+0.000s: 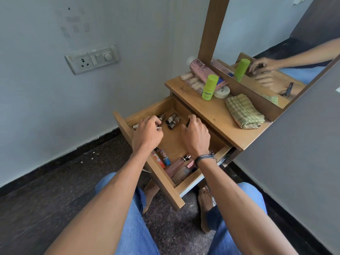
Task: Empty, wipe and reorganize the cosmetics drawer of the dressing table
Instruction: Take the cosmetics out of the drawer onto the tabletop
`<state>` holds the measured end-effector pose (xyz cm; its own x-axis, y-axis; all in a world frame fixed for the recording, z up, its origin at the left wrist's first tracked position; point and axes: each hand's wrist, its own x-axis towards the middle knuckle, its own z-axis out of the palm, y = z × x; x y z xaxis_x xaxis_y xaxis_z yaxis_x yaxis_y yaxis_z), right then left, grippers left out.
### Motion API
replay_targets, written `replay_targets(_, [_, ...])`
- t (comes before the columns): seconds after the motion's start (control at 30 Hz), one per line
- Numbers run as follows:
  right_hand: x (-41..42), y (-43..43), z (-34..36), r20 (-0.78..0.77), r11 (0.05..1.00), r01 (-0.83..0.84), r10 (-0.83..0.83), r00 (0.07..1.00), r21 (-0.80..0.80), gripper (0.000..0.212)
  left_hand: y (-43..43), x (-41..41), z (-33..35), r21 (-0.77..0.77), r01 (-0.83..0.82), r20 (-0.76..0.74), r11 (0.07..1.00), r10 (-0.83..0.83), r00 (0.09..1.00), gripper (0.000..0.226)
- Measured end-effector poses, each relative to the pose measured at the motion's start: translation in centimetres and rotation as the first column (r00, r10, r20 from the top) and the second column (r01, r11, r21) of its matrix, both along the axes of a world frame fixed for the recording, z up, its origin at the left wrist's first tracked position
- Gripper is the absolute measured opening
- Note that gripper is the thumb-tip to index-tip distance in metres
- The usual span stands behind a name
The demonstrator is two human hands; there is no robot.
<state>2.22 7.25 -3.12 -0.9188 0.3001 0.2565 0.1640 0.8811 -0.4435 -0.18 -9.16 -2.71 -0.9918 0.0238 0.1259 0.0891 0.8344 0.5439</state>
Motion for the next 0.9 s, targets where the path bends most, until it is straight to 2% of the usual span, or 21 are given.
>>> replay_targets(0.1, [-0.7,0.3,-1.2,0.100,0.996,0.076,-0.070,0.993,-0.056,0.041,0.0,-0.1,-0.1,0.011,0.008,0.000,1.000,-0.008,1.000,0.019])
replay_targets(0.2, [-1.5,0.4,-1.9,0.065,0.996,0.076,-0.073,0.995,-0.045,0.042,0.0,-0.2,-0.2,0.018,0.010,0.002,1.000,-0.010,1.000,0.019])
replay_targets(0.43, [-2.4,0.6,-2.8,0.009,1.000,-0.020,0.020,1.000,-0.022,0.022,-0.1,-0.3,-0.5,0.022,0.013,-0.016,1.000,-0.012,1.000,0.022])
replay_targets(0.57, [-1.8,0.8,-2.4,-0.009,0.997,-0.059,0.059,0.998,-0.046,0.024,-0.1,-0.3,-0.5,0.023,0.016,-0.020,1.000,-0.015,1.000,0.021])
replay_targets(0.73, [-0.1,1.6,0.6,-0.190,0.980,-0.128,0.098,0.977,-0.152,0.029,-0.1,-0.3,-0.5,0.015,0.016,-0.024,1.000,-0.015,1.000,0.020])
replay_targets(0.83, [-0.3,2.9,3.4,-0.363,0.982,-0.088,0.023,0.931,-0.165,0.031,-0.1,-0.4,-0.7,0.015,0.019,-0.026,1.000,-0.018,1.000,0.022])
replay_targets(0.9, [-1.0,4.2,5.0,-0.426,0.984,-0.017,-0.061,0.903,-0.177,0.035,-0.2,-0.4,-0.8,0.022,0.020,-0.024,1.000,-0.019,1.000,0.023])
